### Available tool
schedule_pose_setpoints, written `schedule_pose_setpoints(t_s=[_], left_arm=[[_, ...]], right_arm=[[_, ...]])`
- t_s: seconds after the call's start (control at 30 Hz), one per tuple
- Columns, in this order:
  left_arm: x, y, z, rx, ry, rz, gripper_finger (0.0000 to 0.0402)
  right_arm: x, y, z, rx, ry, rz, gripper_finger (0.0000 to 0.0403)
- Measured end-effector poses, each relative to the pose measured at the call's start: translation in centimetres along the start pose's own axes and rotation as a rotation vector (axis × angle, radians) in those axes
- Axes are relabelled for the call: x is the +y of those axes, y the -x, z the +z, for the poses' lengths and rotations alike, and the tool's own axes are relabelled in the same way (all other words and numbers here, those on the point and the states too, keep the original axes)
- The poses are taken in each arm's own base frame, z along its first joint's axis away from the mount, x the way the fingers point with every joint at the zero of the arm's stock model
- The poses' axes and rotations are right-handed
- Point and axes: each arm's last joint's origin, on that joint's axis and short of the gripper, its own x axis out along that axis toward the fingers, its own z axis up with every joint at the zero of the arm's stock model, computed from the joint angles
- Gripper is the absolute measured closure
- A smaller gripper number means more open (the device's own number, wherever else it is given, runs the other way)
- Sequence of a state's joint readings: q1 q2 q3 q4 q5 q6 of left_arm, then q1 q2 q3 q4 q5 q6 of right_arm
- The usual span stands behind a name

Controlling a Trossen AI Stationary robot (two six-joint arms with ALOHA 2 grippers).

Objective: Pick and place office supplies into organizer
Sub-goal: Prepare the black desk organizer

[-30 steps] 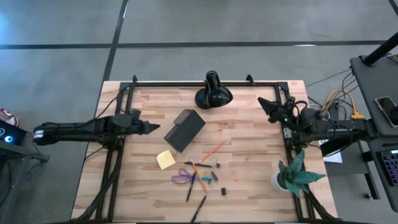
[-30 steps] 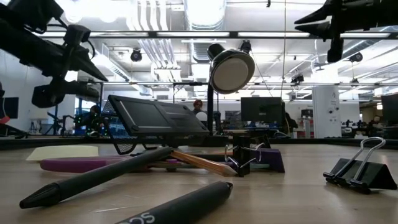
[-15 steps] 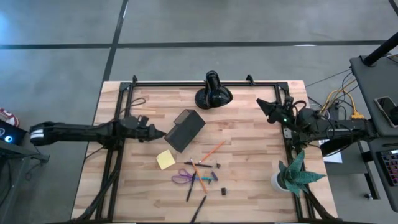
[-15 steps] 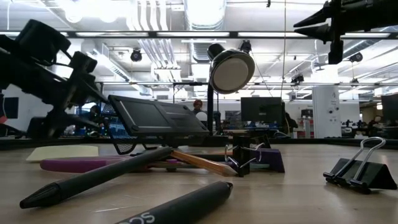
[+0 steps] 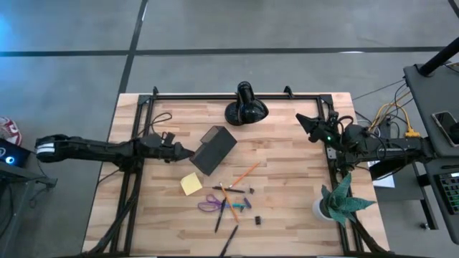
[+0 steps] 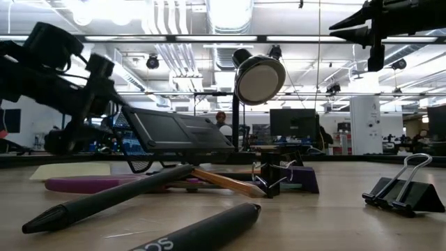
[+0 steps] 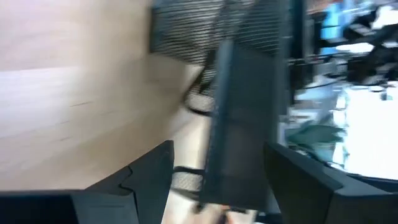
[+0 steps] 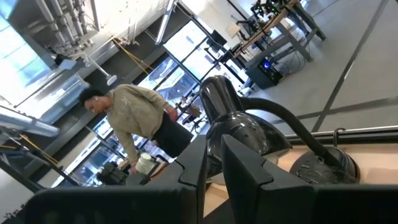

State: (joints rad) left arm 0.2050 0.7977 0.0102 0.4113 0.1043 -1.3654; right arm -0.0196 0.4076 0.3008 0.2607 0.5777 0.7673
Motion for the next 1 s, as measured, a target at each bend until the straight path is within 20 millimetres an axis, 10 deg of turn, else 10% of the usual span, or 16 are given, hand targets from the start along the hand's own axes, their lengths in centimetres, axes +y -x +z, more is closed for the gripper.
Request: schedule_pose_setpoints(t_s=[1.0], left_arm=[[-3.1,-8.4,1.2,0.063,-0.137,-0.164,0.0173]], right_arm=[[0.0,0.0,0.0,-0.001,-0.001,0.001,0.036]])
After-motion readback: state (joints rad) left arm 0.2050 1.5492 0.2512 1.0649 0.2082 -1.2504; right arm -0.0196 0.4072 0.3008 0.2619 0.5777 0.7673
